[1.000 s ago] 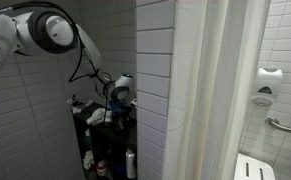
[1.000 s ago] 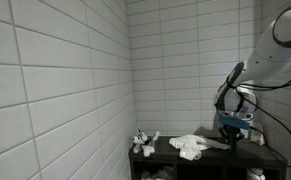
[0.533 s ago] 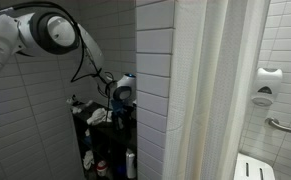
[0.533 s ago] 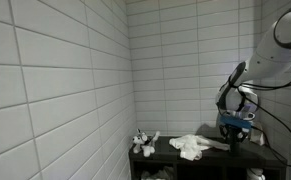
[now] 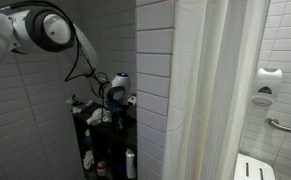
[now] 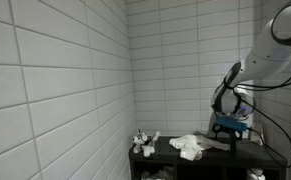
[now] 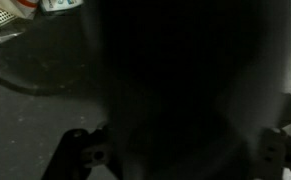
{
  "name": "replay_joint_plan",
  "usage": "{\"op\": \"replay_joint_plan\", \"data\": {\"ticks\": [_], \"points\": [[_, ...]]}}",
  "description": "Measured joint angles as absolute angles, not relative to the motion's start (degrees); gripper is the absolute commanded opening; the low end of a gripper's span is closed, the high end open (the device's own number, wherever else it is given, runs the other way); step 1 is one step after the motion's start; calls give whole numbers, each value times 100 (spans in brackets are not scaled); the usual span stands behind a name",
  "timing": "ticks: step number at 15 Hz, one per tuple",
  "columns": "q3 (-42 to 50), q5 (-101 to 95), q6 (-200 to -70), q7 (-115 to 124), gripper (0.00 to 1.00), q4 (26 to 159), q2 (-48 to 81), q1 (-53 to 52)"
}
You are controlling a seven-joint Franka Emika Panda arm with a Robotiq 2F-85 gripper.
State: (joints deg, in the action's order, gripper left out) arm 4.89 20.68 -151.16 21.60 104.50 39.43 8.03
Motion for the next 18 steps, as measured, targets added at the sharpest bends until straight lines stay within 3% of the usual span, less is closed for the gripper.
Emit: {"op": "replay_joint_plan", "data": {"ticks": [18], "points": [[461, 2036, -16448, 1937, 100, 11702, 2986, 373]]}}
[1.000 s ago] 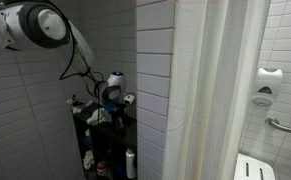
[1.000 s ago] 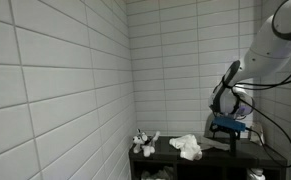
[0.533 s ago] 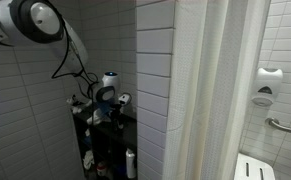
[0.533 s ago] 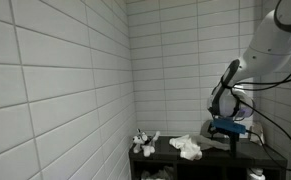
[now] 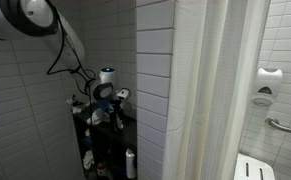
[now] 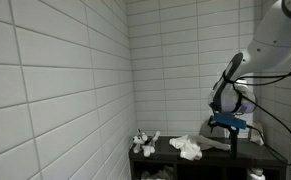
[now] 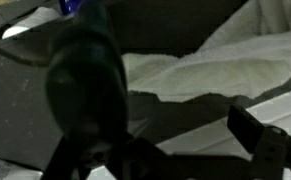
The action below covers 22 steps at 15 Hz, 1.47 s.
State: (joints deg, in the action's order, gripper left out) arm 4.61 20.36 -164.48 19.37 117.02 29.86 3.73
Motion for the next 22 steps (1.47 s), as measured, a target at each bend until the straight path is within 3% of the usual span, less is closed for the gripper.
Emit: {"op": "replay_joint_plan", "data": {"ticks": [6, 22], "points": [[623, 1739, -16773, 2135, 100, 12236, 1995, 71], [3508, -98, -18104, 3660, 100, 13865, 1826, -3121]]}}
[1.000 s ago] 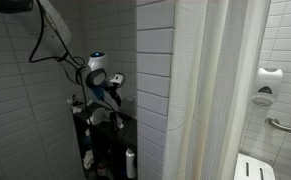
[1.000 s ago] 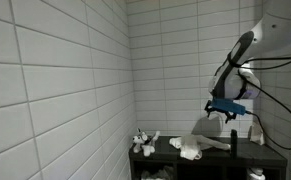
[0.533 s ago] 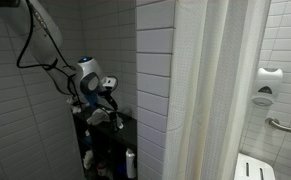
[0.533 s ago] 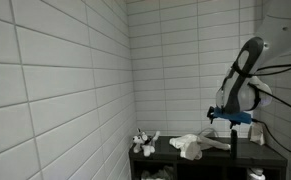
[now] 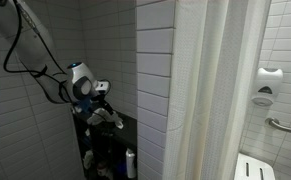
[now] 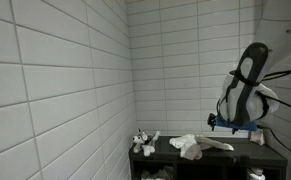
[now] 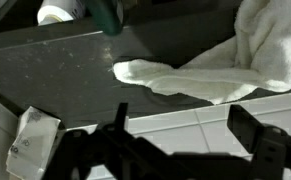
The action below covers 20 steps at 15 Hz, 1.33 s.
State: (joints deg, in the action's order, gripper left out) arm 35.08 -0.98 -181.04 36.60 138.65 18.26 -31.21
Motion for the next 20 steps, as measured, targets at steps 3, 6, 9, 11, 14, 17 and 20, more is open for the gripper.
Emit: {"op": "replay_joint_plan", "data": {"ticks": [3, 6, 9, 11, 14, 17, 20], "points": [[3844, -98, -18104, 3660, 100, 13891, 1925, -3559], [4005, -98, -18053, 3654, 100, 13907, 1991, -3789], [3981, -98, -17799, 3597, 100, 13954, 1980, -3876], [3750, -94, -17441, 3467, 100, 14017, 1863, -3819], [3395, -47, -16895, 3358, 100, 14136, 1607, -3759], [3248, -44, -16613, 3322, 100, 14268, 1445, -3766], [3240, 0, -16648, 3426, 100, 14325, 1416, -3769]]}}
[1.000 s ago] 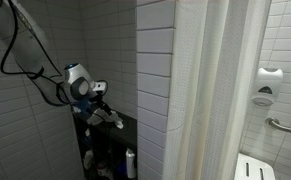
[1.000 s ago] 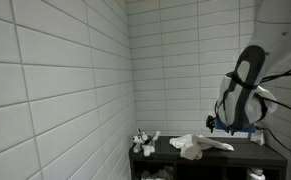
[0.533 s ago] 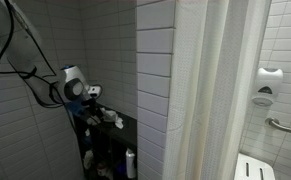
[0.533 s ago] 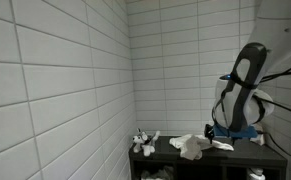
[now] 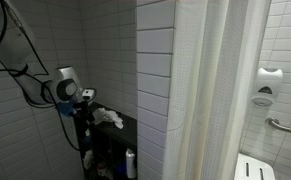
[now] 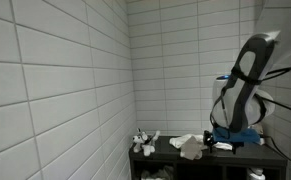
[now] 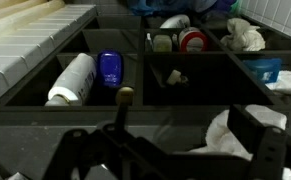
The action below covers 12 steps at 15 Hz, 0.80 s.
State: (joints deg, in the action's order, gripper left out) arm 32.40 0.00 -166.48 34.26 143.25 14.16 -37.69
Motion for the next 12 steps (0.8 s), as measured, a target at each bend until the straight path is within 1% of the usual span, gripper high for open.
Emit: {"op": "replay_joint_plan", "data": {"ticks": [2, 3, 8, 12], "points": [[3205, 183, -16677, 3531, 100, 14309, 1426, -3764], [3036, 228, -16683, 3615, 100, 14280, 1427, -3631], [1497, 753, -16677, 4022, 100, 13926, 1506, -2355], [698, 1314, -16678, 4110, 100, 13426, 1800, -1633]]}}
